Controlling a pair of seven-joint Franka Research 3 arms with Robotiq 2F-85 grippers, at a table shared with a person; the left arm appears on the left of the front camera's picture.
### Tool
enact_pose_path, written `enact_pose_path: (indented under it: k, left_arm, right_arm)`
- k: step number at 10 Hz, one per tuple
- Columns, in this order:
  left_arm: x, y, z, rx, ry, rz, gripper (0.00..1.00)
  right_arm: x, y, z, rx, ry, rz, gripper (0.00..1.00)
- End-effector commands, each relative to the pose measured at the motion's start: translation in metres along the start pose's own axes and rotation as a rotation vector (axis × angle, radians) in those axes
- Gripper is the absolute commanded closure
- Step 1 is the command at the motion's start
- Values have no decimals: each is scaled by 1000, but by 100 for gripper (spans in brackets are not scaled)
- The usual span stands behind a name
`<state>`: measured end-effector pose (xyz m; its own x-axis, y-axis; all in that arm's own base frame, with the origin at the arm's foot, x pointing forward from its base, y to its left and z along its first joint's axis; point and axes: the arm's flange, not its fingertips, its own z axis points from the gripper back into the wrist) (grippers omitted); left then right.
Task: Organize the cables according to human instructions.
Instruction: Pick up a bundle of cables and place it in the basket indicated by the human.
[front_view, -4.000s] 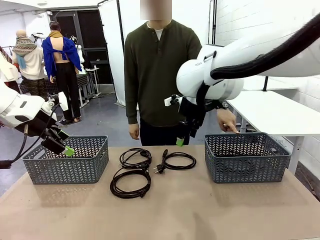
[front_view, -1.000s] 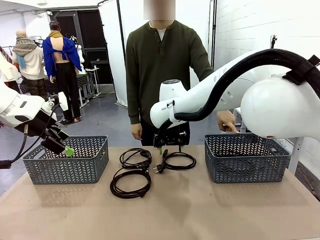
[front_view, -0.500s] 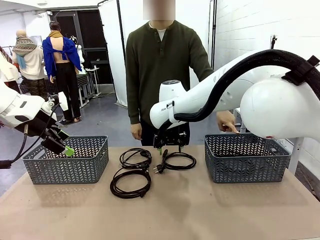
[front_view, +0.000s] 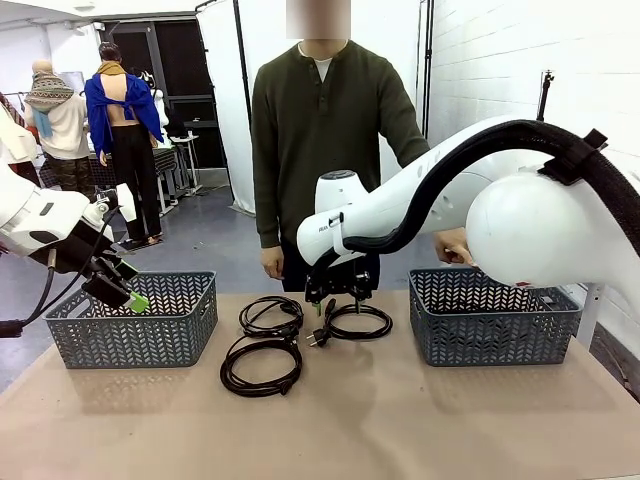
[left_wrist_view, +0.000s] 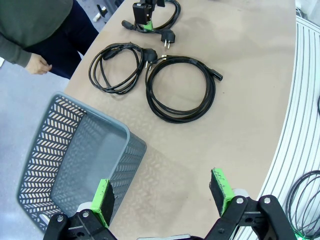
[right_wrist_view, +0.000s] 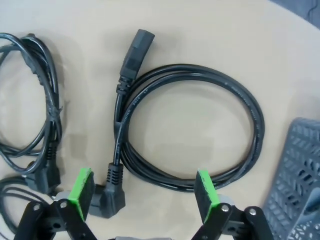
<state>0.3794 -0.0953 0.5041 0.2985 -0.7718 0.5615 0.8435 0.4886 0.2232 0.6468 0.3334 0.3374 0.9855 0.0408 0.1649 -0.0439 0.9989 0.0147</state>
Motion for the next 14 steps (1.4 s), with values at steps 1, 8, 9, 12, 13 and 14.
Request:
enact_pose_path:
  k: [1,8,9,12,13,14]
  left_arm:
    - [-2,2,-1,-13,-14,-3,0]
    - [-2,2,-1,-13,-14,-3,0]
    - [-2,2,-1,-13,-14,-3,0]
    - [-2,2,-1,-13,-14,-3,0]
    - [-2,2,-1,-13,-14,-3,0]
    - [-2,2,-1,-13,-14,-3,0]
  right_arm:
    - [9,4,-5,-16,17,-43,0]
    - [13,8,-30,-39,47,-52,0]
    - [13,7,-33,-49,54,-53,0]
    - [16,7,-40,-54,68,-45,0]
    - [16,6,-42,-46,77,-43,1]
    - [16,7,-43,-41,84,-44,16]
